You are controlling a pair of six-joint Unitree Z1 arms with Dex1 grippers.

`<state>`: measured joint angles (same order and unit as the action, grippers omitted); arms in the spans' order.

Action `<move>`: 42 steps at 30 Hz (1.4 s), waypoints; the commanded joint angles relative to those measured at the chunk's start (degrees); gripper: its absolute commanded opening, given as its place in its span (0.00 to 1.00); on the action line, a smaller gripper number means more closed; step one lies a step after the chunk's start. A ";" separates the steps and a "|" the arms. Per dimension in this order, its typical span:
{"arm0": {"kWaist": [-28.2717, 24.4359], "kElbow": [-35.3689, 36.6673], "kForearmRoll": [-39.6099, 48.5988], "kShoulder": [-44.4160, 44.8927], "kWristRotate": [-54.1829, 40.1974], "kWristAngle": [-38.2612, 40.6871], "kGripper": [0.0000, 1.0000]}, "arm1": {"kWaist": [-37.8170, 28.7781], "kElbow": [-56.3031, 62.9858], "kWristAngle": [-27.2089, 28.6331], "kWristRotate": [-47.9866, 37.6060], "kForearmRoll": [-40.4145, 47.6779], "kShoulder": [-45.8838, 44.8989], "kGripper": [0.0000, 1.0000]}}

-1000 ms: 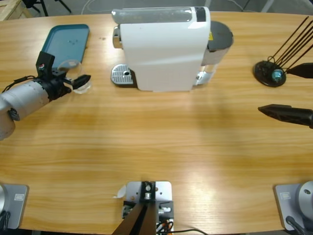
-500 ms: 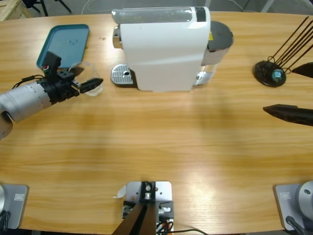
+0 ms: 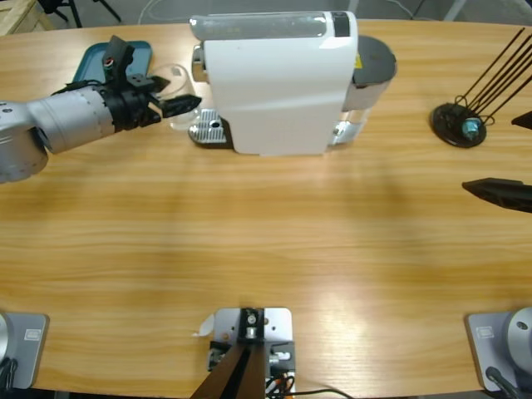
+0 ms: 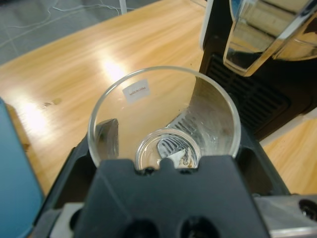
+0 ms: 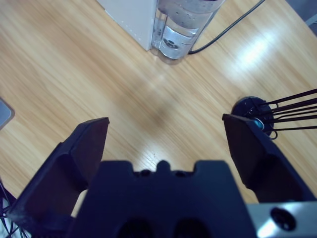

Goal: Pour coffee

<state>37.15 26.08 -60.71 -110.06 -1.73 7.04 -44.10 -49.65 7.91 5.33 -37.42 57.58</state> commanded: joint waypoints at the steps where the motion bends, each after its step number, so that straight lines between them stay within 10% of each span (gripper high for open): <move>1: -0.74 0.82 1.46 -5.37 -0.73 5.46 0.08 | 1.26 2.19 -1.25 1.22 -0.90 -1.62 1.00; 10: 0.63 1.55 1.58 -5.69 -0.73 7.38 0.10 | 2.09 2.02 -1.83 1.52 -0.90 -1.60 1.00; 17: 0.73 4.10 6.54 -5.09 -0.65 8.08 0.38 | 2.09 2.02 -1.97 1.52 -0.90 -1.65 1.00; 21: 0.73 7.53 13.08 -4.43 -0.61 8.75 0.85 | 2.09 2.02 -2.27 1.52 -1.00 -1.88 1.00; 24: 0.73 7.85 13.60 -4.37 -0.56 9.01 0.97 | 2.09 2.02 -2.29 1.52 -1.34 -2.37 1.00; 42: 0.73 3.00 13.25 1.92 -2.39 11.03 1.00 | 2.26 2.10 -3.34 1.52 -0.81 -1.30 1.00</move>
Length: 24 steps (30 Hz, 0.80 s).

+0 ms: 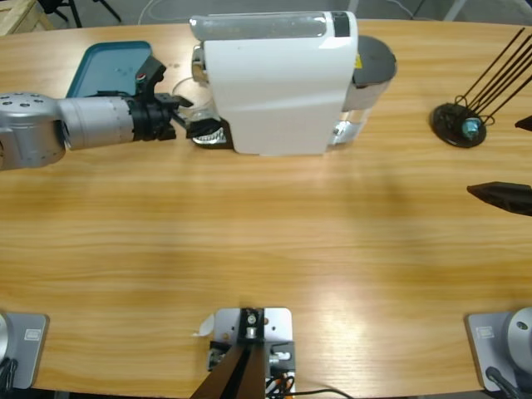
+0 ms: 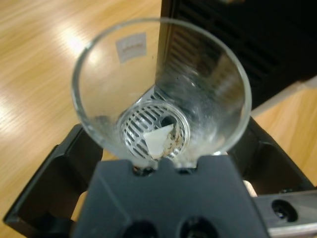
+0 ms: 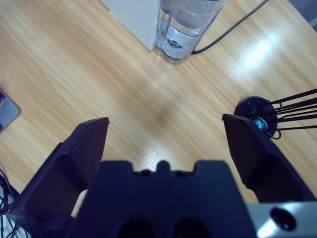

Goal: Pour coffee

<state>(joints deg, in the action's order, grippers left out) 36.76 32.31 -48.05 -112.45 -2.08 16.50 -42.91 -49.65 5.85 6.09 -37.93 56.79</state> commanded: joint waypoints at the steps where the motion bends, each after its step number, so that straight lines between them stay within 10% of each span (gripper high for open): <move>1: 1.12 -3.41 0.59 4.96 -2.14 1.34 1.00 | 1.08 2.10 -1.28 0.76 -0.30 -0.56 1.00; 15: 0.33 -18.37 4.37 24.50 -2.23 -2.96 1.00 | 1.08 -0.61 -3.37 0.75 -2.96 -0.35 1.00; 21: -1.64 8.28 63.19 38.93 3.99 -0.85 1.00 | 1.08 -11.86 -4.75 1.03 -9.58 8.33 1.00; 24: -4.49 12.86 71.26 40.48 2.67 -0.68 1.00 | 1.27 -16.62 -4.85 1.47 -9.88 13.41 1.00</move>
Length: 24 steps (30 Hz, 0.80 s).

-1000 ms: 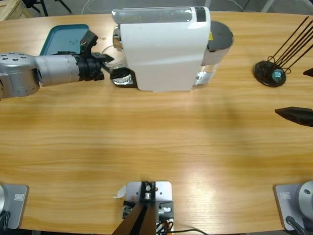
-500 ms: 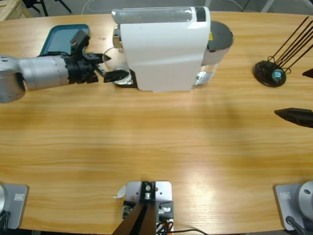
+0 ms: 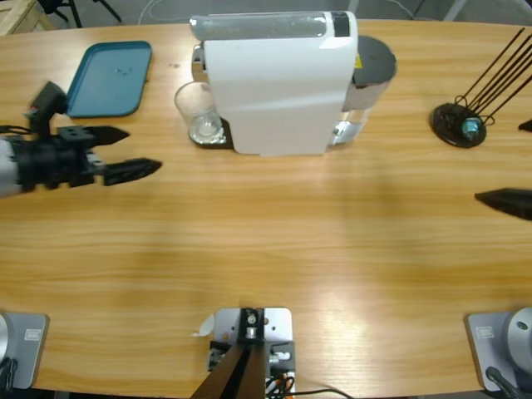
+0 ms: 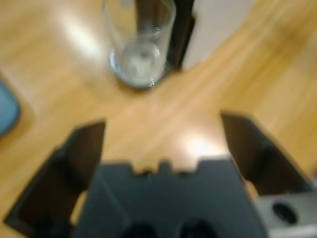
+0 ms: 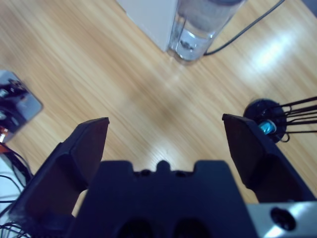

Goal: Pour coffee

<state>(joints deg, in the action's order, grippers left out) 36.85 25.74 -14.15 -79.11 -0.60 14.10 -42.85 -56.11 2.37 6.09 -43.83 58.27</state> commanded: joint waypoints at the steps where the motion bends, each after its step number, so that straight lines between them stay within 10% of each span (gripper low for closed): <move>1: -4.77 19.03 37.14 7.69 0.57 1.81 1.00 | 1.80 -11.79 -1.49 1.57 -3.99 13.57 0.93; 5: -4.77 18.57 37.09 7.44 0.25 1.50 0.99 | 7.43 -17.92 -6.50 2.33 -5.87 20.56 0.58; 7: -4.77 18.13 37.42 7.09 0.27 1.25 0.99 | 9.50 -21.62 -8.35 3.96 -7.43 24.22 0.19; 9: -4.77 17.76 37.44 6.63 1.10 0.51 0.99 | 10.31 -24.99 -9.23 5.12 -9.07 27.14 0.00; 24: -4.77 13.69 35.42 11.13 2.80 0.14 0.98 | 12.35 -47.88 -5.80 5.42 -17.36 43.06 0.00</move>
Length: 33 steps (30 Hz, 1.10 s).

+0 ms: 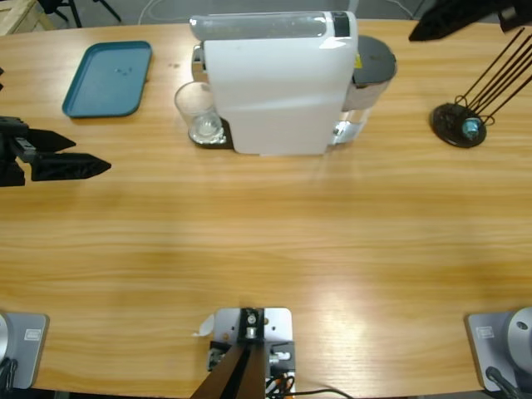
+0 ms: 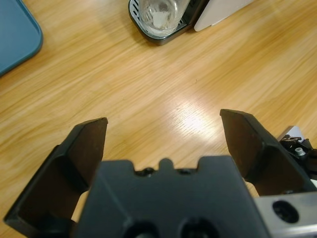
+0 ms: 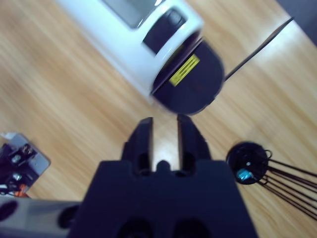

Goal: Pour coffee

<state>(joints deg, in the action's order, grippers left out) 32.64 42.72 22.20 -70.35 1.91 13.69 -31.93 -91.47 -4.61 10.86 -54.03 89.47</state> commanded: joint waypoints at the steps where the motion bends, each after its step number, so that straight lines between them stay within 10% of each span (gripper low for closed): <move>1: -0.56 -3.50 -1.18 2.53 0.29 0.55 0.98 | 1.42 -14.42 0.83 0.74 -8.01 13.21 0.00; 33: -0.56 -3.96 -2.51 1.18 0.29 1.17 0.97 | -2.87 -31.69 1.92 0.22 -16.64 26.09 0.00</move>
<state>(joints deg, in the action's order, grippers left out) 32.64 40.77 20.33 -69.24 1.91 14.23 -34.28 -122.31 -4.27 10.96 -70.11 111.88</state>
